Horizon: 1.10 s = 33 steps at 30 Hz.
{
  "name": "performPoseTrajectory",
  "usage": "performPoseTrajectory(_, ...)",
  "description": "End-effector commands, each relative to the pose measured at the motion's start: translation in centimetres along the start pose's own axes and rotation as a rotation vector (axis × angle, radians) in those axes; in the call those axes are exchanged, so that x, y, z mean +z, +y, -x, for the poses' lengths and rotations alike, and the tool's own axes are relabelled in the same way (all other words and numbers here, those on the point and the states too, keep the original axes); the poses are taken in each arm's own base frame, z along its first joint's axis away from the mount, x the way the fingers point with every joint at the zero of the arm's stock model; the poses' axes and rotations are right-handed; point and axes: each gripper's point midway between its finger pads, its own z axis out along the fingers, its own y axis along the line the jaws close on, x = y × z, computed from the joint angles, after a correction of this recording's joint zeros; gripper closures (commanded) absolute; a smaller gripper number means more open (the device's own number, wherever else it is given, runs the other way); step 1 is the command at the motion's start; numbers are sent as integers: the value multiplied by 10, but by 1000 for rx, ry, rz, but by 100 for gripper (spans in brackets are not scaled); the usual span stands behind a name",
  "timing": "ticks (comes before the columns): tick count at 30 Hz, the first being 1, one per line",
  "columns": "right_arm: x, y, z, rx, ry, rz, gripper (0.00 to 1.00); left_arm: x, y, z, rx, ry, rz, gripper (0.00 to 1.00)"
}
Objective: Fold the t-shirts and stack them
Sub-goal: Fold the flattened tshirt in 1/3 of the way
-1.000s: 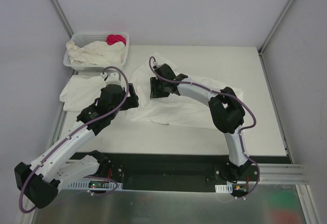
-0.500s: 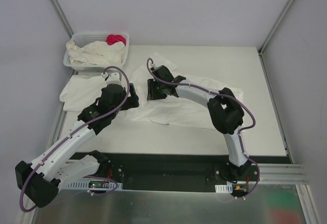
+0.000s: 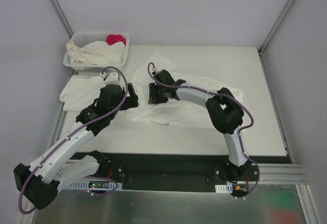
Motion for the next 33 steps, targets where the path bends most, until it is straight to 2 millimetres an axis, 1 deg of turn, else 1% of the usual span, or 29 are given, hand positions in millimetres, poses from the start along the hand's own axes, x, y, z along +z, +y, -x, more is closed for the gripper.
performPoseTrajectory(1, 3, 7, 16, 5, -37, 35, 58, -6, -7, 5, -6, -30, -41, 18)
performPoseTrajectory(7, 5, 6, 20, 12, -47, 31, 58, -4, -8, 6, -7, -30, -36, 18)
performPoseTrajectory(12, 13, 2, 17, 23, -39, 27, 58, -2, -9, 5, 1, -19, -34, 18)
performPoseTrajectory(15, 17, 4, 17, 31, -33, 37, 58, -1, -9, 5, 5, -16, -34, 18)
performPoseTrajectory(18, 17, 6, 18, 39, -37, 47, 73, 0, -9, 5, 7, -15, -32, 18)
performPoseTrajectory(19, 17, 6, 20, 39, -40, 48, 83, -1, -9, 5, 8, -18, -30, 18)
performPoseTrajectory(21, 16, 8, 22, 35, -46, 53, 88, -1, -8, 6, 10, -19, -29, 18)
performPoseTrajectory(22, 16, 7, 21, 35, -45, 51, 95, -1, -8, 6, 9, -21, -28, 18)
performPoseTrajectory(23, 16, 7, 21, 35, -47, 49, 97, -1, -8, 5, 11, -20, -27, 18)
performPoseTrajectory(24, 16, 6, 21, 36, -47, 45, 99, 0, -8, 5, 12, -18, -28, 18)
performPoseTrajectory(29, 10, 2, 26, 41, -64, 34, 99, -1, -7, 5, 10, -20, -27, 18)
performPoseTrajectory(32, 5, -5, 33, 53, -78, 25, 99, -1, -8, 5, 9, -19, -31, 18)
performPoseTrajectory(33, 4, -10, 36, 62, -83, 16, 99, -2, -8, 5, 7, -19, -34, 18)
